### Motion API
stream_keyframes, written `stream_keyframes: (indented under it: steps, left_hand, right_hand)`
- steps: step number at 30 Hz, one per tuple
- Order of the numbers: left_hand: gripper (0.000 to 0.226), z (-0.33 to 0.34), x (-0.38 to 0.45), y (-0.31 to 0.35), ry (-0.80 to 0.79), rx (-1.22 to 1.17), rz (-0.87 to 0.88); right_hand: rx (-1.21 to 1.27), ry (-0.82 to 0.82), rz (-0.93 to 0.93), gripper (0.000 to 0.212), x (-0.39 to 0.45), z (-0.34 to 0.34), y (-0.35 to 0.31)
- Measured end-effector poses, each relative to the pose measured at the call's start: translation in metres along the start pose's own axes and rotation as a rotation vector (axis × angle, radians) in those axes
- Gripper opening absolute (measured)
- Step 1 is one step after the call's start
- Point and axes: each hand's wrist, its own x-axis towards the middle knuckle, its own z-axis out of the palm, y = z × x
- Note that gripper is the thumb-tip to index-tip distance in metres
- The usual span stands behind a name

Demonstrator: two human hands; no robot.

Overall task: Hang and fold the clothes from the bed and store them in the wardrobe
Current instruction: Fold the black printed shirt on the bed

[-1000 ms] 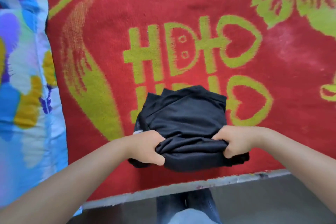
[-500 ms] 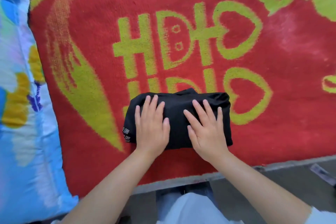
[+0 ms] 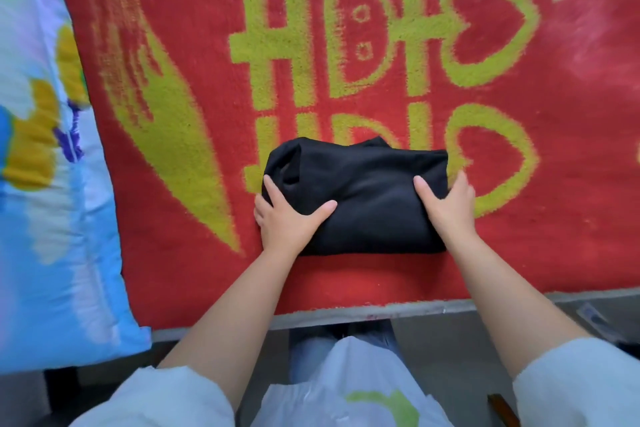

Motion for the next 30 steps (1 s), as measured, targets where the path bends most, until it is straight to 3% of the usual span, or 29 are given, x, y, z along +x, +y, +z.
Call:
stream_keyframes:
  steps: [3,7,11,14,18,23,27,30]
  left_hand:
    - [0.115,-0.005,0.0,-0.011,-0.11,-0.08,-0.064]
    - [0.089,-0.006,-0.003,-0.033,-0.262,-0.502,-0.138]
    - [0.049,-0.017,-0.022,-0.051,-0.52,-0.779,-0.314]
    - [0.026,-0.03,-0.055,-0.078,-0.506,-0.964,-0.3]
    - [0.007,-0.054,-0.123,-0.125,-0.285,-1.229,-0.216]
    - [0.031,-0.08,-0.243,-0.207,0.144,-1.573,-0.214]
    - [0.037,-0.071,-0.367,-0.29,0.555,-1.698,-0.258]
    - [0.039,-0.032,-0.474,-0.356,0.909,-1.785,-0.354]
  right_hand:
    - [0.403,-0.204,0.265,0.032,-0.02,-0.002,0.005]
    - [0.565,-0.475,0.425,0.017,-0.025,-0.02,-0.002]
    - [0.53,-0.585,0.392,0.012,-0.041,-0.025,-0.02]
    - [0.399,-0.68,0.221,0.01,-0.062,-0.026,-0.041]
    - [0.137,-0.731,-0.107,0.013,-0.111,-0.019,-0.083]
    - [-0.143,-0.842,-0.533,0.015,-0.238,0.02,-0.114]
    - [-0.32,-0.985,-0.844,0.022,-0.377,0.057,-0.088]
    - [-0.427,-1.155,-1.015,0.035,-0.49,0.069,-0.026]
